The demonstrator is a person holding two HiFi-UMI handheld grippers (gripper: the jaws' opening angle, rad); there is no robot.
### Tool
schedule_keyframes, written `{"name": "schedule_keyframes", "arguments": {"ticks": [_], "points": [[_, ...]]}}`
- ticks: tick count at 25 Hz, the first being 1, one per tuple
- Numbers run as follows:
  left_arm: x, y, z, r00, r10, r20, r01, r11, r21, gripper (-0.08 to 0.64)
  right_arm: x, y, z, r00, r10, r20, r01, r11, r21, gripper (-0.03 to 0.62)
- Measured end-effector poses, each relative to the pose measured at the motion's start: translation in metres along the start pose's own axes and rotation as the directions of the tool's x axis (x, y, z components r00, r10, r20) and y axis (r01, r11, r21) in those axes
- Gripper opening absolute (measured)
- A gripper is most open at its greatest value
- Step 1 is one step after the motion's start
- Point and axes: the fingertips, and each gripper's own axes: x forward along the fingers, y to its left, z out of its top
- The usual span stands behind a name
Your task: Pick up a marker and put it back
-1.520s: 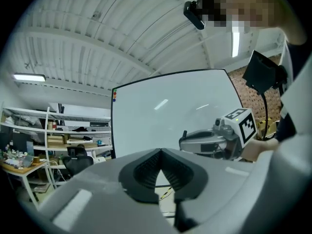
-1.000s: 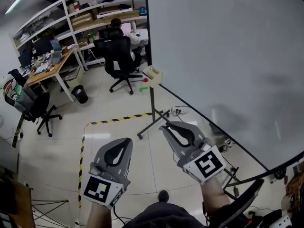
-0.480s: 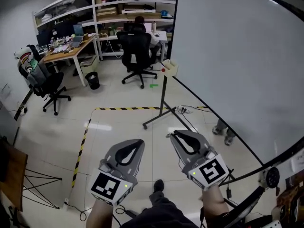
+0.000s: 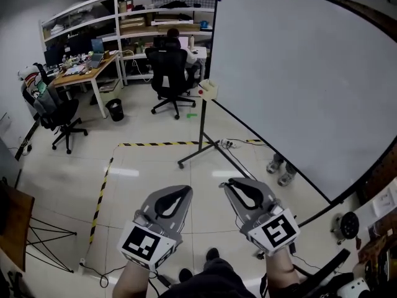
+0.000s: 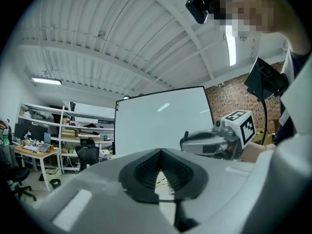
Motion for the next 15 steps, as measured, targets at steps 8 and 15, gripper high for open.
{"name": "schedule_keyframes", "arguments": {"ticks": [8, 15], "points": [[0.032, -0.081, 0.008, 1.000, 0.005, 0.011, -0.005, 1.000, 0.019, 0.006, -0.071, -0.017, -0.012, 0.998, 0.052, -0.022, -0.053, 0.999, -0.014, 0.040], [0.054, -0.134, 0.005, 0.999, 0.046, 0.008, -0.046, 0.999, 0.003, 0.006, -0.117, -0.035, -0.031, 0.995, 0.096, -0.029, -0.095, 0.995, 0.039, 0.040]]}}
